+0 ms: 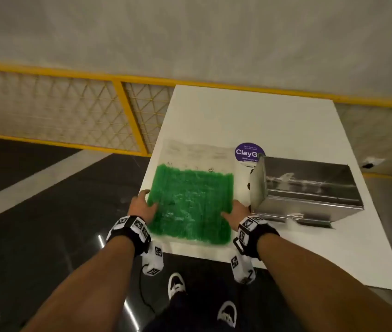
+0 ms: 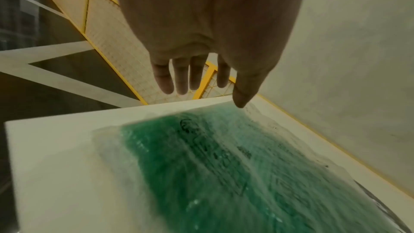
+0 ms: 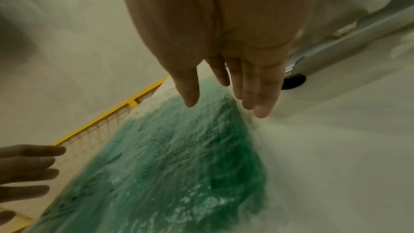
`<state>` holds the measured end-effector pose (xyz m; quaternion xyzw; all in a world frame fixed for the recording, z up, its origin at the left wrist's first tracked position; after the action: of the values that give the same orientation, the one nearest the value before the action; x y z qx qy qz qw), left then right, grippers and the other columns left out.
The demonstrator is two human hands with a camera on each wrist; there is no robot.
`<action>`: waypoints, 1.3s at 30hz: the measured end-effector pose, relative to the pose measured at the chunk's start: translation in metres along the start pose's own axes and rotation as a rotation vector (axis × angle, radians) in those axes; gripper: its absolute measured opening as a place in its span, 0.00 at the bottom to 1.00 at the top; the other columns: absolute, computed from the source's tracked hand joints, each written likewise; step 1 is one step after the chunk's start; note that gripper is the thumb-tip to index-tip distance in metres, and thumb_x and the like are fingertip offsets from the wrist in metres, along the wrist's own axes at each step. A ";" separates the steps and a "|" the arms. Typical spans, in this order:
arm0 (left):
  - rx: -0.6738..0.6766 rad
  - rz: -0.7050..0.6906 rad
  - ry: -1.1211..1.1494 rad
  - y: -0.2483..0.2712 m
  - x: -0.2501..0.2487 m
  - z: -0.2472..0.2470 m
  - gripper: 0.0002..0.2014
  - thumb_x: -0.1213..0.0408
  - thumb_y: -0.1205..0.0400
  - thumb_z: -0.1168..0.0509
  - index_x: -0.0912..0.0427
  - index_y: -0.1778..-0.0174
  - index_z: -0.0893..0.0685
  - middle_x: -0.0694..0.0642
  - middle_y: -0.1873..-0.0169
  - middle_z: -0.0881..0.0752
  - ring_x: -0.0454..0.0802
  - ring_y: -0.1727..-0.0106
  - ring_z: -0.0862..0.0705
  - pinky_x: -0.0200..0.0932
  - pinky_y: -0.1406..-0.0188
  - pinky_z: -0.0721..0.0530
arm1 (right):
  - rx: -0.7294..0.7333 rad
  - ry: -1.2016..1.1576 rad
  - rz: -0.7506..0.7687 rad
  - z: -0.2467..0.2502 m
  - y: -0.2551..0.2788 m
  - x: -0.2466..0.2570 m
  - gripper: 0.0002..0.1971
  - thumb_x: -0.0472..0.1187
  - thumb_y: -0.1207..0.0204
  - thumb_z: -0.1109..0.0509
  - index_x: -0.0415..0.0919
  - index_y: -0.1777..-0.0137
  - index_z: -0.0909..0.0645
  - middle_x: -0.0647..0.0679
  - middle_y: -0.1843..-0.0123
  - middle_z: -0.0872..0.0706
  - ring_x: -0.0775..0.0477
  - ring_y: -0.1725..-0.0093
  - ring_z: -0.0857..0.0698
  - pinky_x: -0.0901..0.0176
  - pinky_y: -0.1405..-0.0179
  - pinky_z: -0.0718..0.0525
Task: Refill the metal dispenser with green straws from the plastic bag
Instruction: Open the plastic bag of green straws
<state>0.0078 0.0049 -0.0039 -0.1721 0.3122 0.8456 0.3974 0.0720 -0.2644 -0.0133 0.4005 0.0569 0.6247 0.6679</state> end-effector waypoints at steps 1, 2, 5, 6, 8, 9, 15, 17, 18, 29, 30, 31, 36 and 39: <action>0.016 0.024 0.002 -0.009 0.002 0.001 0.30 0.61 0.20 0.32 0.58 0.23 0.33 0.70 0.31 0.26 0.67 0.32 0.24 0.54 0.32 0.25 | -0.007 -0.002 -0.040 -0.001 -0.002 0.003 0.33 0.49 0.19 0.34 0.34 0.20 0.41 0.37 0.24 0.27 0.37 0.29 0.23 0.50 0.32 0.22; 0.029 0.052 0.009 -0.015 0.004 0.002 0.31 0.60 0.20 0.32 0.58 0.22 0.35 0.69 0.30 0.27 0.67 0.31 0.25 0.54 0.31 0.25 | -0.025 -0.009 -0.091 0.000 -0.002 0.006 0.32 0.48 0.18 0.35 0.33 0.21 0.41 0.36 0.24 0.27 0.36 0.29 0.23 0.50 0.33 0.22; 0.096 0.090 0.037 -0.033 0.008 -0.003 0.33 0.60 0.19 0.33 0.59 0.20 0.39 0.68 0.27 0.26 0.65 0.28 0.25 0.55 0.28 0.26 | -0.083 -0.108 -0.192 0.000 -0.004 0.010 0.28 0.45 0.18 0.35 0.32 0.24 0.39 0.34 0.26 0.26 0.34 0.30 0.23 0.48 0.35 0.22; 0.117 0.092 0.037 -0.038 0.009 -0.004 0.34 0.60 0.19 0.33 0.60 0.20 0.40 0.67 0.28 0.24 0.64 0.28 0.24 0.54 0.29 0.25 | -0.102 -0.148 -0.209 -0.001 -0.006 0.011 0.28 0.44 0.18 0.35 0.32 0.24 0.38 0.33 0.27 0.26 0.33 0.30 0.23 0.48 0.35 0.22; 0.156 0.082 0.046 -0.046 0.011 -0.005 0.36 0.60 0.21 0.31 0.61 0.20 0.40 0.67 0.31 0.22 0.63 0.31 0.22 0.54 0.30 0.24 | -0.099 -0.217 -0.229 -0.002 -0.010 0.011 0.29 0.45 0.21 0.31 0.32 0.25 0.36 0.34 0.28 0.24 0.33 0.32 0.22 0.48 0.34 0.22; 0.184 0.081 0.063 -0.049 0.012 -0.006 0.38 0.61 0.22 0.29 0.62 0.20 0.40 0.67 0.32 0.21 0.63 0.32 0.21 0.53 0.32 0.23 | -0.074 -0.261 -0.234 -0.002 -0.012 0.009 0.30 0.45 0.22 0.29 0.32 0.26 0.34 0.34 0.28 0.23 0.35 0.33 0.20 0.48 0.34 0.21; 0.306 -0.068 0.116 -0.058 0.011 0.005 0.20 0.69 0.29 0.23 0.65 0.42 0.19 0.65 0.51 0.14 0.59 0.52 0.15 0.50 0.48 0.17 | 0.013 -0.506 -0.156 0.017 -0.003 0.009 0.24 0.31 0.25 0.28 0.30 0.30 0.30 0.33 0.33 0.21 0.35 0.39 0.19 0.48 0.42 0.20; 0.289 -0.132 0.184 -0.052 0.006 0.016 0.16 0.72 0.29 0.24 0.62 0.49 0.20 0.61 0.54 0.16 0.60 0.54 0.15 0.54 0.48 0.14 | 0.010 -0.549 -0.086 0.023 0.005 0.009 0.17 0.28 0.26 0.28 0.36 0.39 0.25 0.36 0.38 0.17 0.39 0.41 0.18 0.46 0.40 0.19; 0.287 -0.166 0.226 -0.049 0.001 0.022 0.16 0.73 0.29 0.24 0.63 0.49 0.20 0.60 0.52 0.15 0.61 0.52 0.14 0.57 0.47 0.14 | -0.010 -0.573 -0.041 0.027 0.007 0.009 0.16 0.28 0.27 0.28 0.38 0.42 0.25 0.40 0.41 0.16 0.39 0.39 0.18 0.43 0.37 0.20; 0.223 -0.308 0.712 -0.004 -0.068 0.075 0.30 0.72 0.28 0.24 0.48 0.31 0.23 0.63 0.55 0.12 0.51 0.45 0.14 0.48 0.38 0.20 | -0.243 -0.878 0.311 0.095 0.051 0.028 0.34 0.41 0.33 0.22 0.48 0.27 0.29 0.47 0.30 0.20 0.46 0.32 0.21 0.40 0.29 0.24; 0.211 -0.318 0.740 0.000 -0.078 0.079 0.27 0.71 0.26 0.27 0.46 0.33 0.22 0.61 0.60 0.14 0.45 0.49 0.13 0.40 0.41 0.21 | -0.269 -0.961 0.326 0.102 0.054 0.035 0.32 0.38 0.28 0.25 0.46 0.25 0.32 0.46 0.34 0.18 0.46 0.36 0.18 0.44 0.31 0.23; 0.191 -0.334 0.746 0.004 -0.090 0.084 0.22 0.71 0.24 0.29 0.46 0.37 0.19 0.57 0.64 0.16 0.38 0.55 0.14 0.35 0.46 0.23 | -0.300 -1.014 0.336 0.109 0.054 0.040 0.31 0.38 0.25 0.28 0.46 0.23 0.34 0.46 0.38 0.16 0.47 0.39 0.16 0.46 0.34 0.22; 0.131 -0.396 0.717 0.013 -0.122 0.100 0.09 0.80 0.23 0.36 0.65 0.52 0.16 0.49 0.59 0.11 0.42 0.55 0.15 0.41 0.47 0.23 | -0.465 -0.806 0.421 0.137 0.060 0.057 0.13 0.45 0.19 0.34 0.44 0.37 0.22 0.45 0.43 0.14 0.47 0.44 0.17 0.46 0.38 0.19; 0.126 -0.366 0.813 0.018 -0.129 0.107 0.12 0.77 0.21 0.36 0.56 0.48 0.20 0.49 0.58 0.10 0.52 0.51 0.13 0.43 0.47 0.17 | -0.535 -0.862 0.457 0.150 0.061 0.058 0.03 0.36 0.22 0.31 0.44 0.52 0.20 0.42 0.49 0.12 0.42 0.46 0.15 0.39 0.35 0.20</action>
<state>0.0695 -0.0056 0.1521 -0.5180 0.4584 0.6045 0.3952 0.1229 -0.2888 0.1491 0.4386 -0.4703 0.5258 0.5567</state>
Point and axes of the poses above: each hand's wrist, its own y-axis away from the middle knuckle, its own z-axis out of the back of the hand, x = y × z, the point moved 1 cm from there along -y, towards the middle knuckle
